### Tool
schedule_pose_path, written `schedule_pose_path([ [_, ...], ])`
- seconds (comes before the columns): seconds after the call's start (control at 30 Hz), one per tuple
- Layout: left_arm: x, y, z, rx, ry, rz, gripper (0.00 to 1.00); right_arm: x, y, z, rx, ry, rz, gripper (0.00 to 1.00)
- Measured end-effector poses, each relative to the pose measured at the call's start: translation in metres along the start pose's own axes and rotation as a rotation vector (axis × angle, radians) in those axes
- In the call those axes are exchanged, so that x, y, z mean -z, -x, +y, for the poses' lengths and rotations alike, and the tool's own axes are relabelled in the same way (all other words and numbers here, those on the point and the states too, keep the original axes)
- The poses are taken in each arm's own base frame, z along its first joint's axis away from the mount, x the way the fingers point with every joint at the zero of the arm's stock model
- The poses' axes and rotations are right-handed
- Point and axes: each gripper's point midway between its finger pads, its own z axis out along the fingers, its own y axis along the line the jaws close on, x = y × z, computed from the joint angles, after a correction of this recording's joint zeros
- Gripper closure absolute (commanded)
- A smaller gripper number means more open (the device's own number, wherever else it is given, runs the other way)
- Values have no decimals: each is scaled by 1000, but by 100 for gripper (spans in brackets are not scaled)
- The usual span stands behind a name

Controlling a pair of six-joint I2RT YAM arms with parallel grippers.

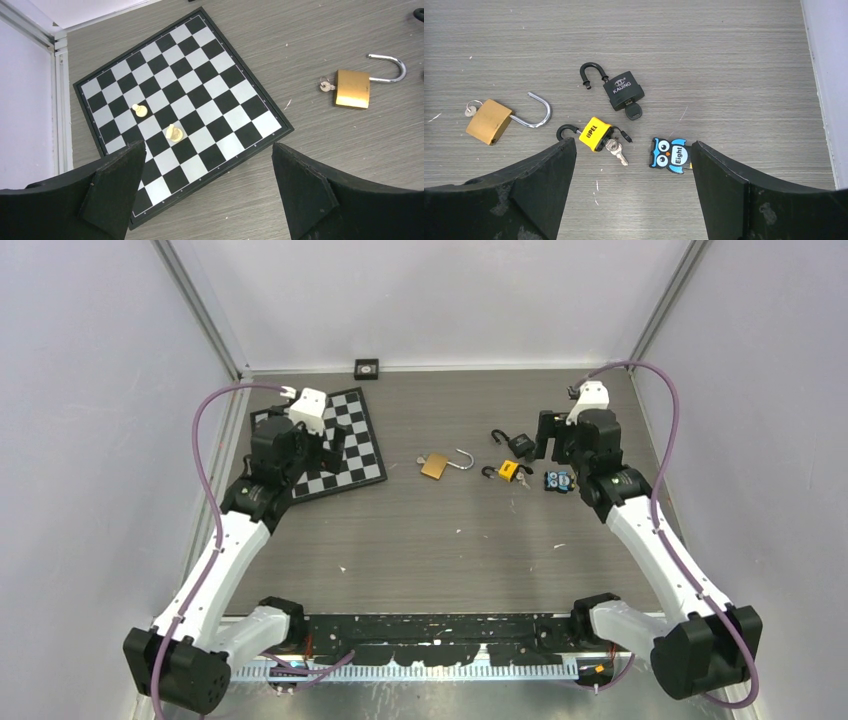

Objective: Unlock with the key

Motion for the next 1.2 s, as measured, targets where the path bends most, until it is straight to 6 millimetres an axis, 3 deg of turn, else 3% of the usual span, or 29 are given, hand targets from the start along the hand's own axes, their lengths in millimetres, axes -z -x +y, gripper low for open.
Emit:
schedule_pose_path([
  [0.17, 4, -3, -5, 0, -27, -7, 0, 11, 6, -1, -3, 7, -54, 11],
  [0.57, 13, -38, -16, 34, -60, -26, 0, 18, 8, 5, -6, 53, -81, 10],
  [0.9, 15, -40, -19, 67, -61, -80, 0, 37, 5, -11, -31, -14, -111, 10],
  [1.2, 13, -49, -19, 83, -53, -99, 0, 38, -23, -29, 16, -95, -87, 10],
])
